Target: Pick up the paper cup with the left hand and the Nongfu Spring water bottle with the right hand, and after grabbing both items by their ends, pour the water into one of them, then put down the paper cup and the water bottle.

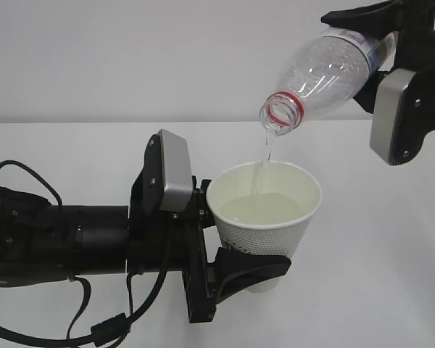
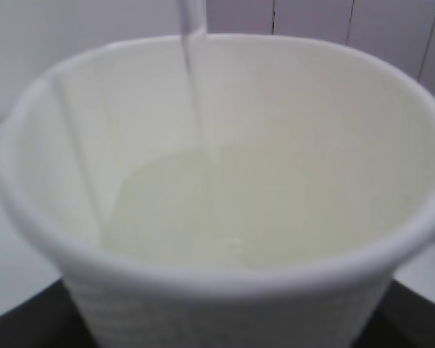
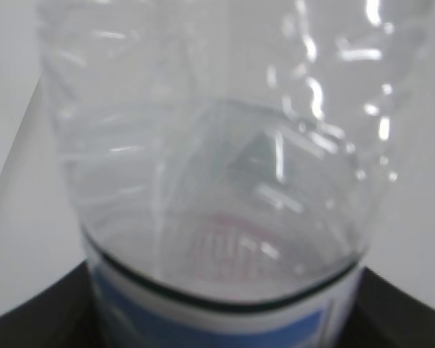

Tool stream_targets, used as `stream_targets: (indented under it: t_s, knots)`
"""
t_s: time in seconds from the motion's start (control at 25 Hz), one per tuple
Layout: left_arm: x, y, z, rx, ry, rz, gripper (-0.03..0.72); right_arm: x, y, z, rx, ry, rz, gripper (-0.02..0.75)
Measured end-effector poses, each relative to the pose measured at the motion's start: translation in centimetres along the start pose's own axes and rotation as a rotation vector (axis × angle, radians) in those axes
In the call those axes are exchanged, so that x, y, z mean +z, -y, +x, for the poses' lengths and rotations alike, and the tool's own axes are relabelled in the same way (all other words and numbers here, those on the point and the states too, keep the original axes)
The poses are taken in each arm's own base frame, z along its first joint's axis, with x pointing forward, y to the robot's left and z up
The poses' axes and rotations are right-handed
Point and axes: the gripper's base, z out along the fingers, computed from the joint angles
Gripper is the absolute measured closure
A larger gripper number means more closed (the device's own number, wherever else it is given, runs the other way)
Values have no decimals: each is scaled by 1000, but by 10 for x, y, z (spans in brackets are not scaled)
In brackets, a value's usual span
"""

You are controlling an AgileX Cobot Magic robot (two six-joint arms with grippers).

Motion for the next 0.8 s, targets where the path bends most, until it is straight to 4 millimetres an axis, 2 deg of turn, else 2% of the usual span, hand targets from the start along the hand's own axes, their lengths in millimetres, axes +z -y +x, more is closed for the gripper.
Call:
stream_targets:
  t_s: [0.8]
  knots:
    - [0,0,0,14,-3,-1,156,0,0,0,-6,-5,4,259]
